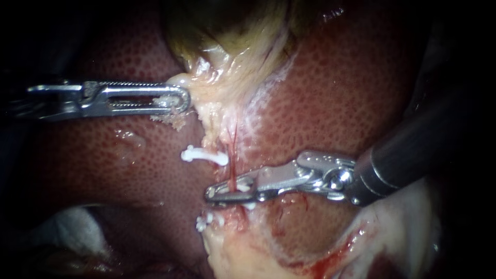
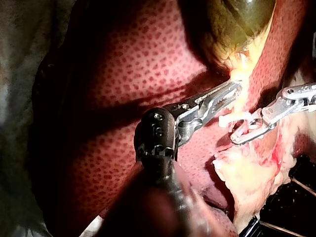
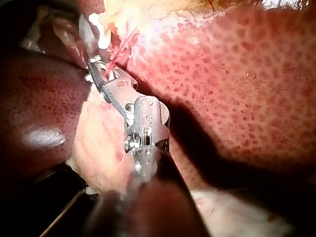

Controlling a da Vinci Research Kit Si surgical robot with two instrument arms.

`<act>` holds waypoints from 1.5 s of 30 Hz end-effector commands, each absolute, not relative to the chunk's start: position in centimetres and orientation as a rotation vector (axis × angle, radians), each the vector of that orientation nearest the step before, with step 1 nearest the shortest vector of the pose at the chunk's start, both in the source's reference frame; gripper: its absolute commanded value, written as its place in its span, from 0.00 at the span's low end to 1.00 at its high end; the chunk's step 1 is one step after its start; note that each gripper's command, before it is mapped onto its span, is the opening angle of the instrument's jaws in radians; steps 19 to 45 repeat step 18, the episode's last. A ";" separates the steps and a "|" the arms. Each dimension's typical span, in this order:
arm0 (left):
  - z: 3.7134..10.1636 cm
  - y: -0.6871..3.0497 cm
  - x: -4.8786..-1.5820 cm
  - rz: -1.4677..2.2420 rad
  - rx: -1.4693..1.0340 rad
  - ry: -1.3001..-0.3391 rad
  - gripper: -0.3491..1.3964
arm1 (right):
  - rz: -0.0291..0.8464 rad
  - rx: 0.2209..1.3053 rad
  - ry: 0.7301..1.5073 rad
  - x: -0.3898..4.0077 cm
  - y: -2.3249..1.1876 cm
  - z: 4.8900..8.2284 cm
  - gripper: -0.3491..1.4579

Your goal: Clipping second clip right tube

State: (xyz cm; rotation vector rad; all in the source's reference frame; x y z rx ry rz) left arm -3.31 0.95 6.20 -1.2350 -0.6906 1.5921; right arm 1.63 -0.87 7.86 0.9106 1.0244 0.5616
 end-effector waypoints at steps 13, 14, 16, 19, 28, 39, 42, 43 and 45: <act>6.21 0.95 -3.31 1.592 -1.235 -0.691 0.00 | 0.566 0.919 1.015 1.59 -0.89 7.85 0.00; 6.21 0.95 -3.31 1.592 -1.235 -0.691 0.00 | 0.566 0.919 1.015 1.59 -0.89 7.85 0.00; 6.22 0.96 -3.31 1.592 -1.235 -0.691 0.00 | 0.571 0.923 1.012 1.59 -0.89 7.85 0.00; 6.22 0.96 -3.31 1.593 -1.235 -0.691 0.00 | 0.570 0.924 1.012 1.58 -0.89 7.84 0.00; 6.22 0.96 -3.31 1.593 -1.235 -0.691 0.00 | 0.570 0.924 1.012 1.58 -0.89 7.84 0.00; 6.22 0.96 -3.31 1.593 -1.235 -0.691 0.00 | 0.570 0.924 1.012 1.58 -0.89 7.84 0.00; 6.22 0.96 -3.31 1.593 -1.235 -0.691 0.00 | 0.570 0.924 1.012 1.58 -0.89 7.84 0.00; 6.22 0.96 -3.31 1.593 -1.235 -0.691 0.00 | 0.570 0.924 1.012 1.58 -0.89 7.84 0.00; 6.22 0.96 -3.31 1.593 -1.235 -0.691 0.00 | 0.570 0.924 1.012 1.58 -0.89 7.84 0.00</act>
